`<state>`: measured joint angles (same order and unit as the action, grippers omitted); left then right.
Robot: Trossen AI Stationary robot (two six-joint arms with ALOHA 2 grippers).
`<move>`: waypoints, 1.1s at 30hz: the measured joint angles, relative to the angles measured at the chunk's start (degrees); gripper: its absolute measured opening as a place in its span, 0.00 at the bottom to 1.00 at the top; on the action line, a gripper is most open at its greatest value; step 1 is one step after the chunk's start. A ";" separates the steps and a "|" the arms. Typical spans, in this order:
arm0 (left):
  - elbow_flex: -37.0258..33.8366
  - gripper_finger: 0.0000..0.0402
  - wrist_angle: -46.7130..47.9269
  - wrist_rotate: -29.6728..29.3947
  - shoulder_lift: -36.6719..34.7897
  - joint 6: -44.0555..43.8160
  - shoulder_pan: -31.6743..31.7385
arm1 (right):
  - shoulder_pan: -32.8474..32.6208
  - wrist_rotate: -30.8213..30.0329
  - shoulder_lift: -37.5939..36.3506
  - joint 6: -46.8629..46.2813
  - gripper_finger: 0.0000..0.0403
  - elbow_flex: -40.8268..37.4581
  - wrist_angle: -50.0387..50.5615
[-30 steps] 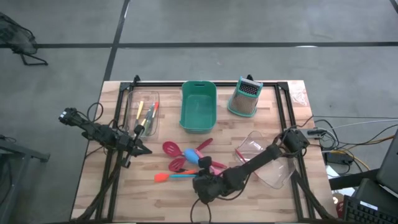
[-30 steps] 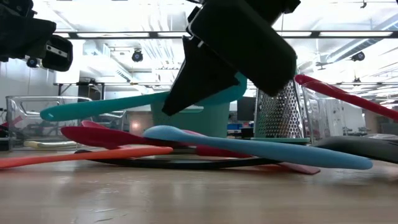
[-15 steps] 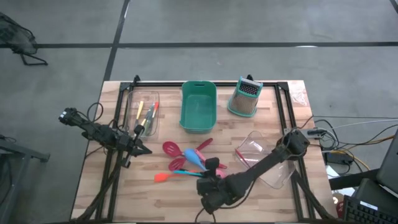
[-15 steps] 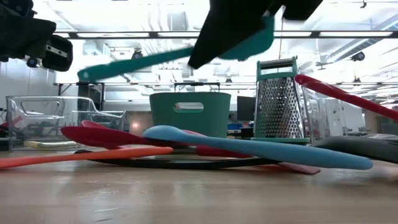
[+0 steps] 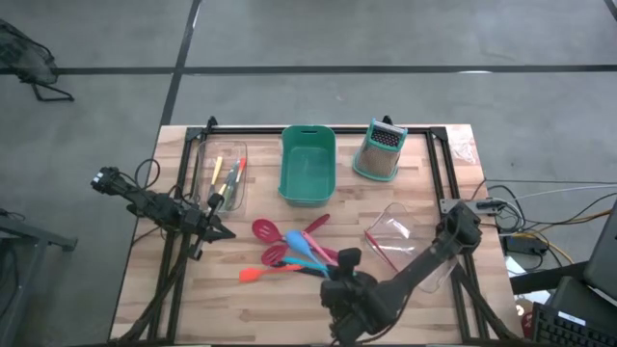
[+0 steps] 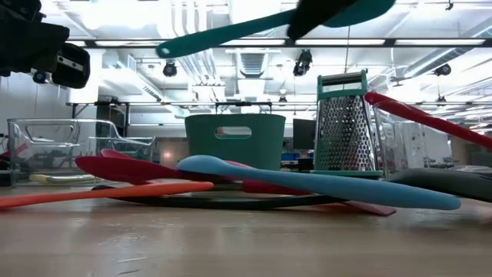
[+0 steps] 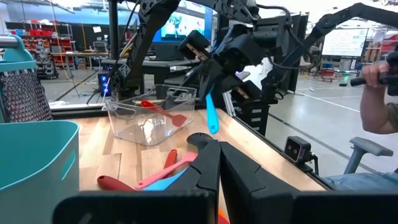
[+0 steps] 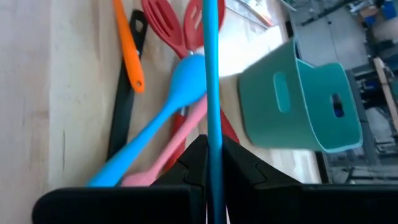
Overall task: Pick & Place Kitchen Items
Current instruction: Put the blue spatula into the bottom transparent bin
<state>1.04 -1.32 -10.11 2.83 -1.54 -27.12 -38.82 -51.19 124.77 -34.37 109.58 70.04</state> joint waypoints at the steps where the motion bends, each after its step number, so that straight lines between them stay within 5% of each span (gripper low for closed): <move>1: 0.00 0.03 0.00 -0.01 0.00 0.00 0.00 | -0.21 -0.22 0.00 -1.31 0.06 0.00 1.18; 21: 0.00 0.03 0.00 0.00 0.02 0.00 0.00 | -4.90 -1.54 -0.28 -23.41 0.06 -0.09 19.91; 33: 0.00 0.03 0.00 -0.01 0.00 -0.01 -0.01 | -7.93 -1.30 -0.57 -32.77 0.06 -0.33 20.02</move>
<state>1.04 -1.32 -10.12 2.83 -1.55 -27.13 -46.75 -52.48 124.20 -67.14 109.25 90.06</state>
